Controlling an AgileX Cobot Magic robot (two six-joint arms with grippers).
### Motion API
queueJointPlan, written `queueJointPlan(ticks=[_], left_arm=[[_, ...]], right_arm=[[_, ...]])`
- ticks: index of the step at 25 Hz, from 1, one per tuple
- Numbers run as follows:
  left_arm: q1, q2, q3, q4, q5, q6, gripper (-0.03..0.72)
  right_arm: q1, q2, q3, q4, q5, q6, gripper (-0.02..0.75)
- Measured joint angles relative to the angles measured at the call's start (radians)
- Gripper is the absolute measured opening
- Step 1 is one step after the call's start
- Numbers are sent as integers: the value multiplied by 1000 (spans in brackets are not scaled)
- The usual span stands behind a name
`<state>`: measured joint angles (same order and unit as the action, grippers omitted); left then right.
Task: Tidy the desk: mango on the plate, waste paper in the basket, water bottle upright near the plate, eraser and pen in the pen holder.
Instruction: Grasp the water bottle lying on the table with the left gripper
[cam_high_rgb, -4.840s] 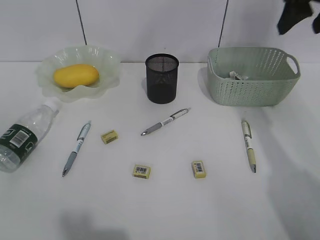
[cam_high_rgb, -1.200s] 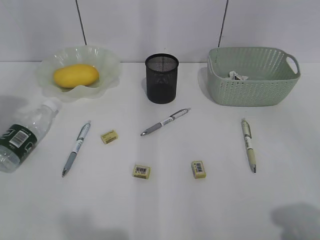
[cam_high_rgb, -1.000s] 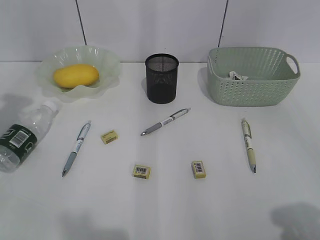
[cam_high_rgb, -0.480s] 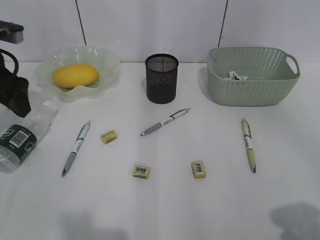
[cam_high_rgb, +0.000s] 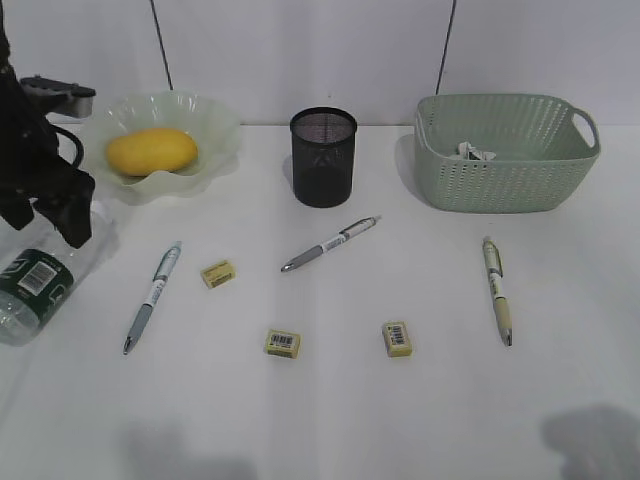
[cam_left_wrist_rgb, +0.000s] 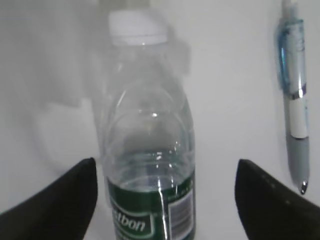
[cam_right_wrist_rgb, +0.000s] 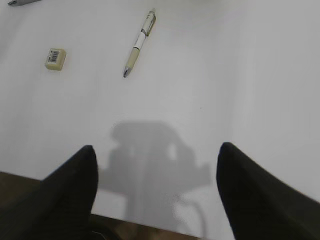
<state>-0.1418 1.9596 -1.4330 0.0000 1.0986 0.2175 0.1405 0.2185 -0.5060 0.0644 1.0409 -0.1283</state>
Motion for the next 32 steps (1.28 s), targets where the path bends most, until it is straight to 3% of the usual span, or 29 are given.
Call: queueJointPlan(ticks=[19, 22, 26, 32], left_arm=[[0, 145, -19, 62, -27, 0, 655], [0, 156, -22, 64, -31, 0, 617], [0, 156, -30, 72, -30, 0, 509], [0, 154, -35, 63, -22, -11, 510]], right_arm=[[0, 0, 0, 0, 0, 0, 584], [0, 0, 0, 0, 0, 0, 584], [0, 0, 0, 0, 0, 0, 584], [0, 0, 0, 0, 0, 0, 584]])
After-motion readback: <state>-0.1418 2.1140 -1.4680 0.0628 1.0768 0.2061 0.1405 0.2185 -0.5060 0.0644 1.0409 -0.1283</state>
